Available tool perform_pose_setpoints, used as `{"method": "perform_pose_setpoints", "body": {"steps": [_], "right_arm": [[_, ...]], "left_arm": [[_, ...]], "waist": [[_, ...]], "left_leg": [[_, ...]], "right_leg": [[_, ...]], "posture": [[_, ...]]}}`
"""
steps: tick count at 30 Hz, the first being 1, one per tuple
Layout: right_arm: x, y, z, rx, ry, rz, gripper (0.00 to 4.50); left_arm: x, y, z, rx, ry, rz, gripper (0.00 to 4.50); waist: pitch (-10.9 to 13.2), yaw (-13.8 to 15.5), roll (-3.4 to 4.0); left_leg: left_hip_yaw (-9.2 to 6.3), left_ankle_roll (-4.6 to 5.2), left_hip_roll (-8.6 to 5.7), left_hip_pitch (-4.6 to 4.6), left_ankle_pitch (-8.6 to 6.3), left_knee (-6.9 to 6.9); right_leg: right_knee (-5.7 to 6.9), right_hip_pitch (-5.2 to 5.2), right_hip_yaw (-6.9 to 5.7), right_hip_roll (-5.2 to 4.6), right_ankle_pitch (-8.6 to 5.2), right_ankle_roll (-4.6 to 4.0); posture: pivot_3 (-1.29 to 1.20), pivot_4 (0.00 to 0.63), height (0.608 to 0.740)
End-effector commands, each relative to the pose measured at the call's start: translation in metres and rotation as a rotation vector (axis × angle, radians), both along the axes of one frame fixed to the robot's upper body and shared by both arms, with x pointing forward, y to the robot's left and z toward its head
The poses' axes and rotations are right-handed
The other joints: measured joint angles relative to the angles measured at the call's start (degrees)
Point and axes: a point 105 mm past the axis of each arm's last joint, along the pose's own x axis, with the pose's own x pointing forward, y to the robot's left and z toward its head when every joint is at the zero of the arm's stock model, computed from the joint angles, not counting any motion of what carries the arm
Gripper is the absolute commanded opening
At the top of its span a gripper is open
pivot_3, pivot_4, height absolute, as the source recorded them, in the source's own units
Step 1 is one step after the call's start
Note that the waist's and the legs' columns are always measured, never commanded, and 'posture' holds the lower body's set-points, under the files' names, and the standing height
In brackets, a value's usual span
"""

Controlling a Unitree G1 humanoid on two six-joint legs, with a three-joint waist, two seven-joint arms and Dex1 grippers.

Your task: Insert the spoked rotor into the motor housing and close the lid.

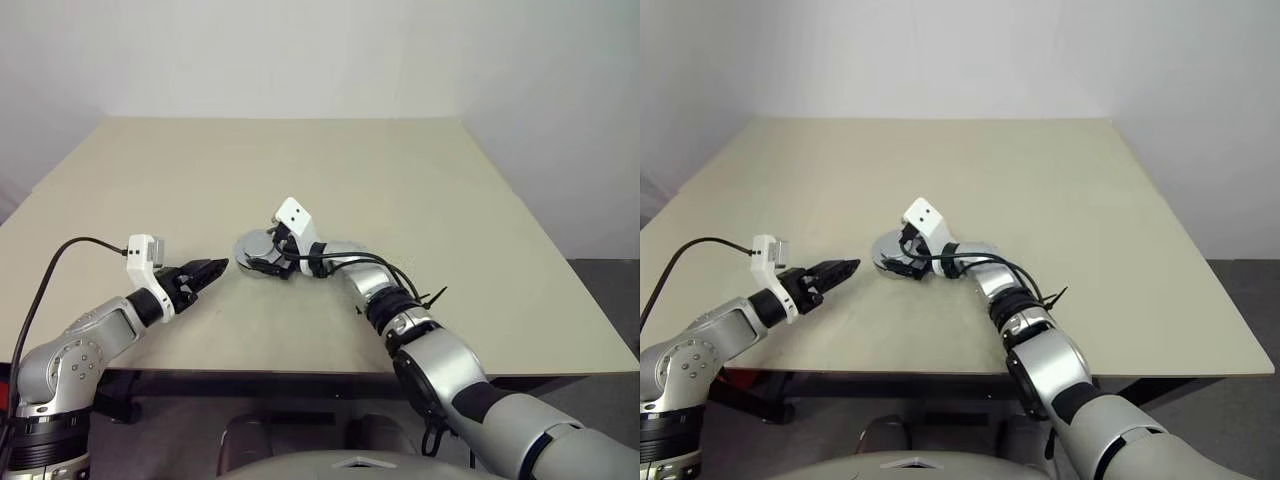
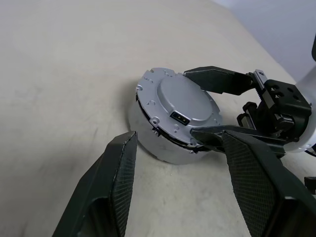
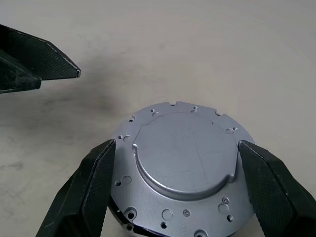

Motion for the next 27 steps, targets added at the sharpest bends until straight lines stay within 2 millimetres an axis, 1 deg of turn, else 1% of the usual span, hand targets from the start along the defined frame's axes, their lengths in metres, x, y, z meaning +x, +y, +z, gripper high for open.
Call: {"method": "perform_pose_setpoints", "body": {"steps": [1, 2, 3, 6, 7, 10, 13, 14, 23, 26, 27], "right_arm": [[0.005, 0.003, 0.01, 0.009, -0.036, -0.013, 4.47], [0.006, 0.003, 0.009, 0.009, -0.032, -0.019, 4.47], [0.006, 0.003, 0.008, 0.01, -0.026, -0.027, 4.3], [0.007, 0.001, 0.006, 0.001, -0.021, -0.035, 3.58], [0.007, 0.001, 0.006, 0.002, -0.022, -0.035, 3.15], [0.008, 0.0, 0.008, 0.006, -0.023, -0.034, 2.18], [0.008, 0.0, 0.01, 0.009, -0.022, -0.025, 1.14], [0.008, 0.0, 0.01, 0.009, -0.022, -0.022, 0.85], [0.005, 0.001, 0.012, 0.008, -0.012, 0.013, 0.85], [0.005, 0.0, 0.013, 0.004, -0.004, 0.022, 1.45], [0.005, 0.0, 0.013, 0.003, -0.007, 0.025, 1.78]], "left_arm": [[0.0, 0.0, 0.013, -0.005, -0.046, 0.005, 2.89], [0.0, 0.001, 0.013, -0.009, -0.044, 0.008, 2.89], [0.0, 0.002, 0.013, -0.012, -0.042, 0.012, 2.89], [-0.001, 0.008, 0.011, -0.012, -0.026, 0.031, 2.89], [-0.002, 0.011, 0.01, -0.011, -0.019, 0.036, 2.89], [-0.005, 0.018, 0.008, -0.004, -0.005, 0.048, 2.89], [-0.006, 0.022, 0.007, -0.002, 0.0, 0.061, 2.89], [-0.006, 0.022, 0.006, -0.003, 0.002, 0.062, 2.89], [-0.007, 0.019, 0.002, -0.01, 0.015, 0.062, 2.89], [-0.007, 0.019, 0.002, -0.011, 0.016, 0.061, 2.89], [-0.007, 0.019, 0.002, -0.011, 0.017, 0.061, 2.89]], "waist": [[0.0, -0.27, 0.0], [0.0, -0.45, 0.0], [0.0, -0.59, 0.0], [0.0, -0.91, 0.01], [0.0, -0.94, 0.01], [0.0, -0.97, 0.01], [0.01, -0.96, 0.02], [0.01, -0.96, 0.02], [0.01, -0.96, 0.02], [0.01, -0.96, 0.02], [0.01, -0.96, 0.02]], "left_leg": [[0.0, 0.0, 0.0, 0.0, 0.0, 0.0], [0.0, 0.0, 0.0, 0.0, 0.0, 0.0], [0.0, 0.0, 0.0, 0.0, 0.0, 0.0], [0.0, 0.0, 0.0, 0.0, 0.0, 0.0], [0.0, 0.0, 0.0, 0.0, 0.0, -0.01], [0.0, 0.01, 0.0, 0.01, -0.01, -0.02], [0.0, 0.01, 0.0, 0.01, -0.01, -0.03], [0.0, 0.01, 0.0, 0.01, -0.01, -0.03], [0.0, 0.02, 0.0, 0.01, -0.01, -0.05], [0.0, 0.02, 0.0, 0.02, -0.01, -0.08], [0.0, 0.02, 0.0, 0.02, -0.01, -0.1]], "right_leg": [[0.0, 0.0, 0.0, 0.0, 0.0, 0.0], [0.0, 0.0, 0.0, 0.0, 0.0, 0.0], [0.0, 0.0, 0.0, 0.0, 0.0, 0.0], [0.0, 0.0, 0.0, 0.0, 0.0, 0.0], [0.0, 0.0, 0.0, 0.0, 0.0, 0.0], [0.0, 0.0, 0.0, 0.01, -0.01, 0.01], [-0.02, 0.0, 0.0, 0.01, -0.01, 0.02], [-0.02, 0.0, 0.01, 0.01, -0.01, 0.01], [-0.02, 0.0, 0.01, 0.01, -0.08, 0.12], [-0.03, -0.01, 0.01, 0.01, -0.06, 0.09], [-0.04, -0.01, 0.01, 0.01, -0.05, 0.06]], "posture": [[0.0, 0.0, 0.74], [0.0, 0.0, 0.74], [0.0, 0.0, 0.74], [0.0, 0.0, 0.74], [0.0, 0.0, 0.74], [0.0, 0.0, 0.74], [0.0, 0.0, 0.74], [0.0, 0.0, 0.74], [0.0, 0.0, 0.74], [0.0, 0.0, 0.74], [0.0, 0.0, 0.74]]}}
